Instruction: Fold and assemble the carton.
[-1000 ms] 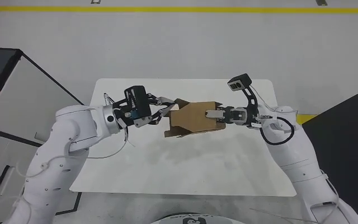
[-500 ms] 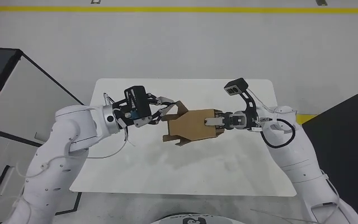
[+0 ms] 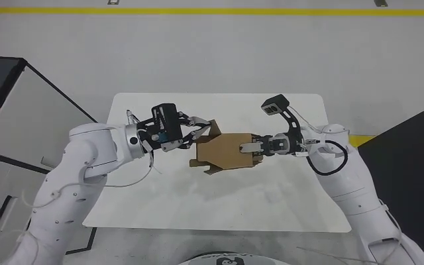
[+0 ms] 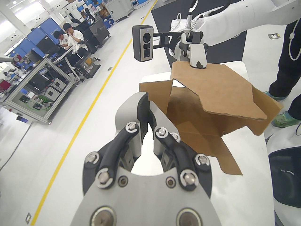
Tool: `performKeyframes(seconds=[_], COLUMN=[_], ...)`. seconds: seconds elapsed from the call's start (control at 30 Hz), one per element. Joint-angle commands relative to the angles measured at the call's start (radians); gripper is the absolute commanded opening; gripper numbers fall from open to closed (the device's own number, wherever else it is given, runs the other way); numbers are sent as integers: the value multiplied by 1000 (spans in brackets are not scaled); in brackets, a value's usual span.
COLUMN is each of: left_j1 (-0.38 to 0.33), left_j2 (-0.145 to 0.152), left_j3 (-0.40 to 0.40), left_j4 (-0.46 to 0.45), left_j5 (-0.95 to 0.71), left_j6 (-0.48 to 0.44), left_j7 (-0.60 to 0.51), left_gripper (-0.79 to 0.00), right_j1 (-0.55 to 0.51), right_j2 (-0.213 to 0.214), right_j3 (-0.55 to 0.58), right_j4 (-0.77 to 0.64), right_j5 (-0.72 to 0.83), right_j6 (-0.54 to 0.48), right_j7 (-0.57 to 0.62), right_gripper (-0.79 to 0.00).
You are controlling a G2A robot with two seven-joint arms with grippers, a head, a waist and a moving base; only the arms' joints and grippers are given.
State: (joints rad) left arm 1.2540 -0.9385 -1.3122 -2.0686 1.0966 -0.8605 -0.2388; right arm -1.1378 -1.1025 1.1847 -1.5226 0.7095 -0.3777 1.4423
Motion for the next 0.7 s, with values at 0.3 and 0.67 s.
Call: performKeyframes(seconds=[0.3,0.67], left_j1=[-10,-17], left_j2=[4,5], left_j3=[-24,-29], left_j4=[12,30], left_j5=[-1,-3], left_j6=[-4,-6], left_j7=[-4,-7], left_gripper=[-785,-785], right_j1=[12,23], right_j2=[1,2], right_j3=[-10,-14], right_j4=[12,26], right_j5=[-5,-5], right_j6=[-6,-15], right_j7=[-6,-15], right_gripper=[-785,-785])
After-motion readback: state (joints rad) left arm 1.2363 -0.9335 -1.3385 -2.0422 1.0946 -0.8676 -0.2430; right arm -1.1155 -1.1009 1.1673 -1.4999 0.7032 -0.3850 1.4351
